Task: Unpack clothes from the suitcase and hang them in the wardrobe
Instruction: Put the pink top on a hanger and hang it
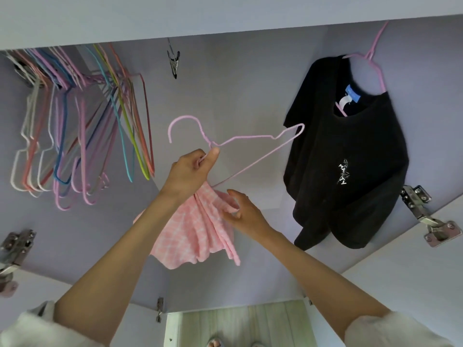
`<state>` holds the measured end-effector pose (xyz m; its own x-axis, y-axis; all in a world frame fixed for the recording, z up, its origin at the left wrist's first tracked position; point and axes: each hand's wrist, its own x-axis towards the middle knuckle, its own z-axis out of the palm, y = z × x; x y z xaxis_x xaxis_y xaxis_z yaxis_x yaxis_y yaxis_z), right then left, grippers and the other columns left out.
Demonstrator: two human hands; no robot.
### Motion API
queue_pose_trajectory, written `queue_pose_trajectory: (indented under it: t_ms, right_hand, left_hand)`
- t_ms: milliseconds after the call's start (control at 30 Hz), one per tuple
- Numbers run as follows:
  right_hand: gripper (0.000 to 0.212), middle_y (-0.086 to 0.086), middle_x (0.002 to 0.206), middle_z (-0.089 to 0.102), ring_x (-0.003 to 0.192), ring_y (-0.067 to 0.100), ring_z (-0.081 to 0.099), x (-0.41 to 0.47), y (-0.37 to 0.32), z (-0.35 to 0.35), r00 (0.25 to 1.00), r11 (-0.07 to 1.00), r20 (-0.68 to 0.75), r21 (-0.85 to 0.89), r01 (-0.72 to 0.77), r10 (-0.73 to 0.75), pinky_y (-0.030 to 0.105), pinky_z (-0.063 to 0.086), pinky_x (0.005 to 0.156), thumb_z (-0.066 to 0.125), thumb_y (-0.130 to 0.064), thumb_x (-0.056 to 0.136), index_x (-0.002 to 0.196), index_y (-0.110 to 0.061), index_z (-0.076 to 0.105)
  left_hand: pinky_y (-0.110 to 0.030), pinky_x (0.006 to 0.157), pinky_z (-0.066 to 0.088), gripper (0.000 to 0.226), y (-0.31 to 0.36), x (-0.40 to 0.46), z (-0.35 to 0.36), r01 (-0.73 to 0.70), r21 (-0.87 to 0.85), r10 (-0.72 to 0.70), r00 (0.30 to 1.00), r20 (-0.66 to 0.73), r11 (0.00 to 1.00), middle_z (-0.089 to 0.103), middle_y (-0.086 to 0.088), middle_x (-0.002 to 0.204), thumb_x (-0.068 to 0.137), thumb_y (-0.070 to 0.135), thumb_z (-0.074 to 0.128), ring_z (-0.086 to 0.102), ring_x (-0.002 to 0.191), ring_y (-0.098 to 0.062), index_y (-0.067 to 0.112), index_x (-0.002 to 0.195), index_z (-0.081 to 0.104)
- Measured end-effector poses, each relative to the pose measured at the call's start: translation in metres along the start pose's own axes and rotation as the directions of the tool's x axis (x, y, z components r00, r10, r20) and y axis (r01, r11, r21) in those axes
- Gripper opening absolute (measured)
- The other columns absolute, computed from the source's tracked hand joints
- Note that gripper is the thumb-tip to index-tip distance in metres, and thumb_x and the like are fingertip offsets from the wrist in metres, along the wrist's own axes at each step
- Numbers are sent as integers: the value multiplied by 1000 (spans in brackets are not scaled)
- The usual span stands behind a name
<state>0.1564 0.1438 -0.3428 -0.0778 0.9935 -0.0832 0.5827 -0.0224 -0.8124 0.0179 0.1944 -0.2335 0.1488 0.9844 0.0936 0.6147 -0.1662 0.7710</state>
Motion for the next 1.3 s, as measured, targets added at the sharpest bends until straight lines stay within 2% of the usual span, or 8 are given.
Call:
queue_pose_trajectory:
  t_ms: [133,300,467,667,833,1067,1233,1300]
  right_hand:
    - [33,-19,102,57,90,-5,57,12,-23,6,981,983,188,186,3,-38,7,45,74,58,-21,89,121,-24,50]
    - [42,17,105,65,77,21,58,20,-9,10,886,978,414,-98,-184,208,28,50,63,59,-34,89,119,-6,55]
    - [48,2,121,62,102,20,61,7,37,-29,925,903,259,-399,-160,278,30,51,84,56,-46,86,127,-21,53]
    - [31,2,105,68,96,19,62,-10,48,-84,958,844,170,-526,-108,229,29,50,82,51,-38,91,110,-18,64]
    - [30,7,85,62,77,18,55,-28,44,-106,973,770,163,-638,-23,163,18,38,61,42,-24,98,100,-4,65]
    - [27,7,79,63,79,23,57,-18,25,-108,992,773,72,-622,125,-103,30,46,74,50,-27,93,94,-6,68]
    - [29,4,57,60,59,21,56,-14,-12,-76,842,623,125,-617,480,-525,21,46,55,51,-20,78,56,-7,64]
    - [24,4,72,60,65,19,58,-12,-15,-67,818,647,133,-547,531,-559,21,48,58,54,-22,79,61,-8,64]
  left_hand:
    - [-18,45,21,60,14,-2,-14,57,-72,-63,993,-97,996,19,9,46,83,63,48,22,43,-8,20,54,20]
    - [-30,51,19,57,15,-3,-31,126,-172,-155,974,-164,977,22,3,53,84,60,50,21,43,-10,21,54,22]
    - [-32,52,26,38,-6,-9,-30,167,-58,-174,970,-169,984,33,-2,55,92,29,45,30,52,-18,13,58,35]
    - [-32,62,27,37,-37,-13,-4,135,138,-128,990,-54,981,36,-3,53,93,15,44,39,66,-30,15,57,33]
    - [-33,61,37,35,-51,-10,13,74,192,-66,997,-49,979,40,-4,50,90,13,47,46,61,-31,15,57,36]
    - [-39,75,43,20,-51,-17,31,-45,388,51,999,-5,920,52,-13,71,90,16,44,48,66,-30,5,73,47]
    - [-36,67,41,25,-43,-14,32,-40,322,32,999,28,946,48,-10,63,91,15,43,49,64,-32,3,69,45]
    - [-33,65,41,24,-43,-12,27,-24,274,22,1000,11,961,52,-13,64,90,15,44,52,65,-33,2,71,49]
